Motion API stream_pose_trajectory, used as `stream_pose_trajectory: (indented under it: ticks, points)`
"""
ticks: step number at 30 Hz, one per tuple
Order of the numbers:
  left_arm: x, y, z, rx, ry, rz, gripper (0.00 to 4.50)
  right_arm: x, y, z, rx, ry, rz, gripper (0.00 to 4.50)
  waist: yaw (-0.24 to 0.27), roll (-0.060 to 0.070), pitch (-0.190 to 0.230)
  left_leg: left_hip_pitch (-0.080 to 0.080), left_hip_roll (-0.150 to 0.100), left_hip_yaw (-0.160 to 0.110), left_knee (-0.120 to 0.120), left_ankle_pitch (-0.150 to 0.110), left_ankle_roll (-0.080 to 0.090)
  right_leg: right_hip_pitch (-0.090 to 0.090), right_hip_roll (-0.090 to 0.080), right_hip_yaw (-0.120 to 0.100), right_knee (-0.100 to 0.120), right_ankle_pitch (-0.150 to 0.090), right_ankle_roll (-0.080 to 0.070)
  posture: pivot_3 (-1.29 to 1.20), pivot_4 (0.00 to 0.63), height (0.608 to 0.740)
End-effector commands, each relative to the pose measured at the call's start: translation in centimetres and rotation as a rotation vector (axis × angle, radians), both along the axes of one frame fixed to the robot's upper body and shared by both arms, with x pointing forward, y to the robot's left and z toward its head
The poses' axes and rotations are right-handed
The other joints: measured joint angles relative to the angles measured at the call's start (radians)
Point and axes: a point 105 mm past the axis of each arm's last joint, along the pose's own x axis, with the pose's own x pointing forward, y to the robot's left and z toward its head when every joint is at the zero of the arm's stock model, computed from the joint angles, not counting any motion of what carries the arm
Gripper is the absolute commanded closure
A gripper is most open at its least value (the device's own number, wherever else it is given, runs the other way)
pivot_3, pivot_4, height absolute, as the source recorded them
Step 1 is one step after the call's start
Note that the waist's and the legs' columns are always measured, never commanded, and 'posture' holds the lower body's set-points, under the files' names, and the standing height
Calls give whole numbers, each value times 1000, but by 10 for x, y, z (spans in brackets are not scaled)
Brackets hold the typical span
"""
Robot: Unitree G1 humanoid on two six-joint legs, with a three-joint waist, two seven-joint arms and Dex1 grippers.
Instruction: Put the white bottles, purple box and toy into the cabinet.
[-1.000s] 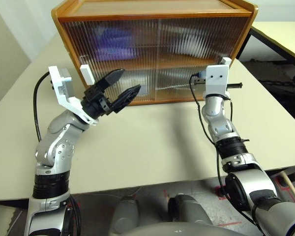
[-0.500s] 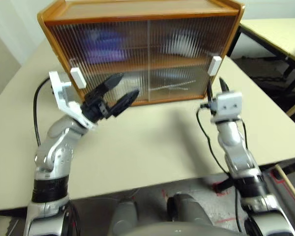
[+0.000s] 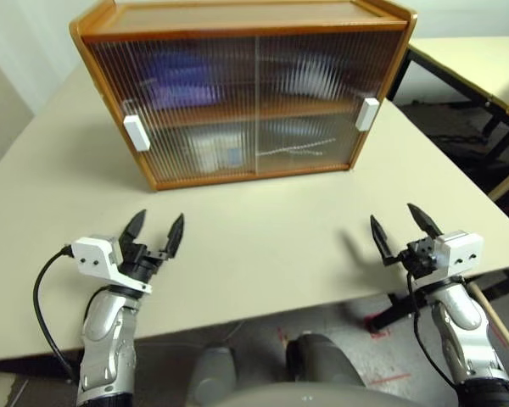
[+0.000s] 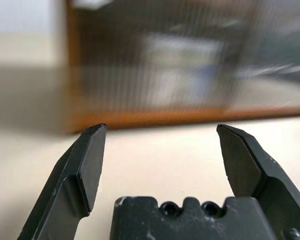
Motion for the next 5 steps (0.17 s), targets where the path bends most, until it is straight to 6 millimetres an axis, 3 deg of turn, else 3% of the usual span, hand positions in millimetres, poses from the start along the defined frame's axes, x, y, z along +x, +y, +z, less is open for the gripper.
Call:
stream_pose_trajectory:
  ticks: [1,5]
  points:
    - [-12,14,-8,45,12,127,0,-3,-3,-5,6,-2,-7,40,1,0,0,0,0,0,0,0,0,0,0,0,-1,0,0,111,0,740]
    - [-25,23,-21,60,40,200,0,1,-3,-8,15,-6,-25,40,0,2,0,1,0,-1,0,-4,1,-1,0,0,-8,0,1,113,3,740]
